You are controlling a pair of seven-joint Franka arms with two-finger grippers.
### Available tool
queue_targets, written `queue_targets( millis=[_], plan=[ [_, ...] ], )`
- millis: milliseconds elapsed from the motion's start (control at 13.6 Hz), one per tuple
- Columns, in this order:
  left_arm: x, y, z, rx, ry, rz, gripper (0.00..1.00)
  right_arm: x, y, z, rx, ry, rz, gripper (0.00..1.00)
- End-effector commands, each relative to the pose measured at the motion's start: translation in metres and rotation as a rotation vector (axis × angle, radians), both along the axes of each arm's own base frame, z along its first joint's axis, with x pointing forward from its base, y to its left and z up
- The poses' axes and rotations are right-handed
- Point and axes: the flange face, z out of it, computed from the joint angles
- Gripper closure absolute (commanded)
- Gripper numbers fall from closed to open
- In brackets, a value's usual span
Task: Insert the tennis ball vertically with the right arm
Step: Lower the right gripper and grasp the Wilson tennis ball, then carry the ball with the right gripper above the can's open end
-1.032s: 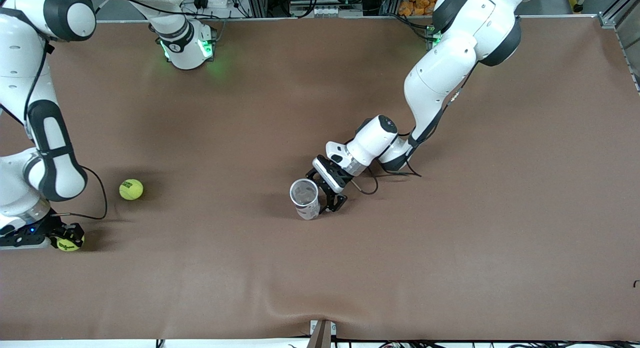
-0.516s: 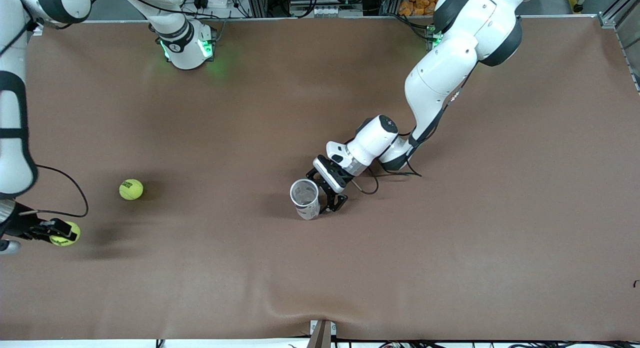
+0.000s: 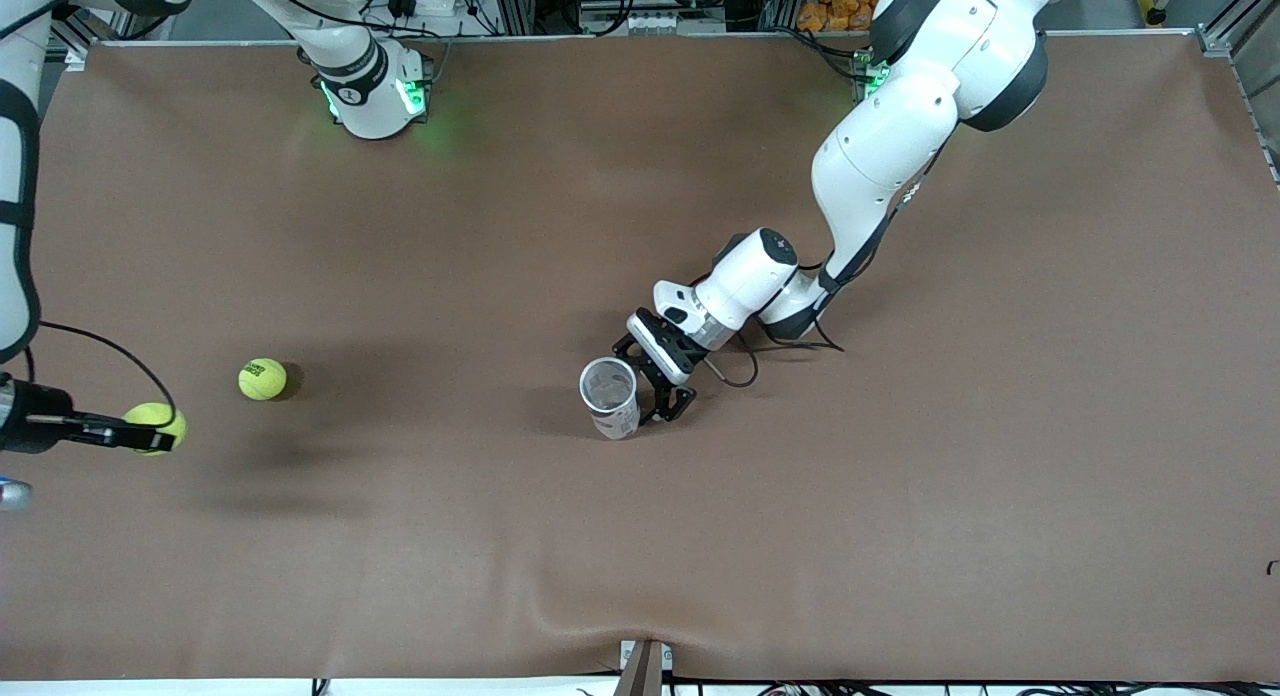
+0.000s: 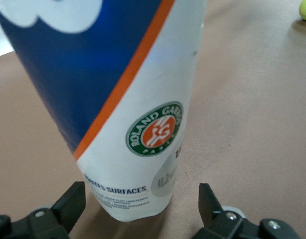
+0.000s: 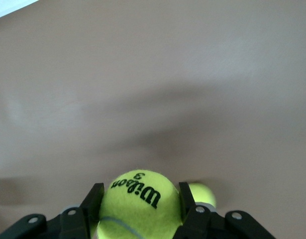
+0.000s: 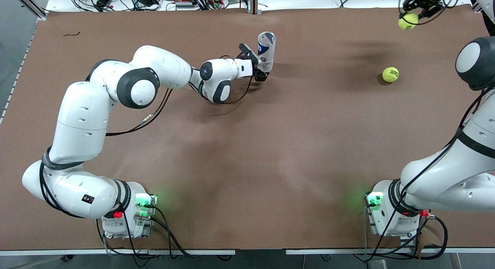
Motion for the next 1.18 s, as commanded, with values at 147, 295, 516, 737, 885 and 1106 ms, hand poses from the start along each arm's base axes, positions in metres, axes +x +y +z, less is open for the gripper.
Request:
queue_targets(
  millis=[147,295,516,737,885,1106],
  plan=[
    [-0.003,0.004,0.011,0.001,-0.004,-0.009,0.0,0.008,0.119,0.026,-0.025,0.115,-0.251,1.0],
    [-0.001,0.007,0.01,0.002,-0.003,-0.005,0.0,0.008,0.175,0.032,-0.036,0.145,-0.359,1.0],
    [-0.001,0.007,0.01,0.002,-0.003,-0.005,0.0,0.003,0.264,0.043,-0.037,0.174,-0.553,1.0],
    [-0.002,0.006,0.01,0.001,-0.003,-0.006,0.0,-0.001,0.327,0.053,0.031,0.196,-0.758,1.0],
    [-0.002,0.006,0.009,0.001,-0.001,-0.006,0.0,-0.006,0.363,0.062,0.066,0.182,-0.861,1.0],
    [-0.002,0.006,0.009,0.001,-0.001,-0.006,0.0,-0.018,0.427,0.061,0.119,0.167,-0.976,1.0]
  ],
)
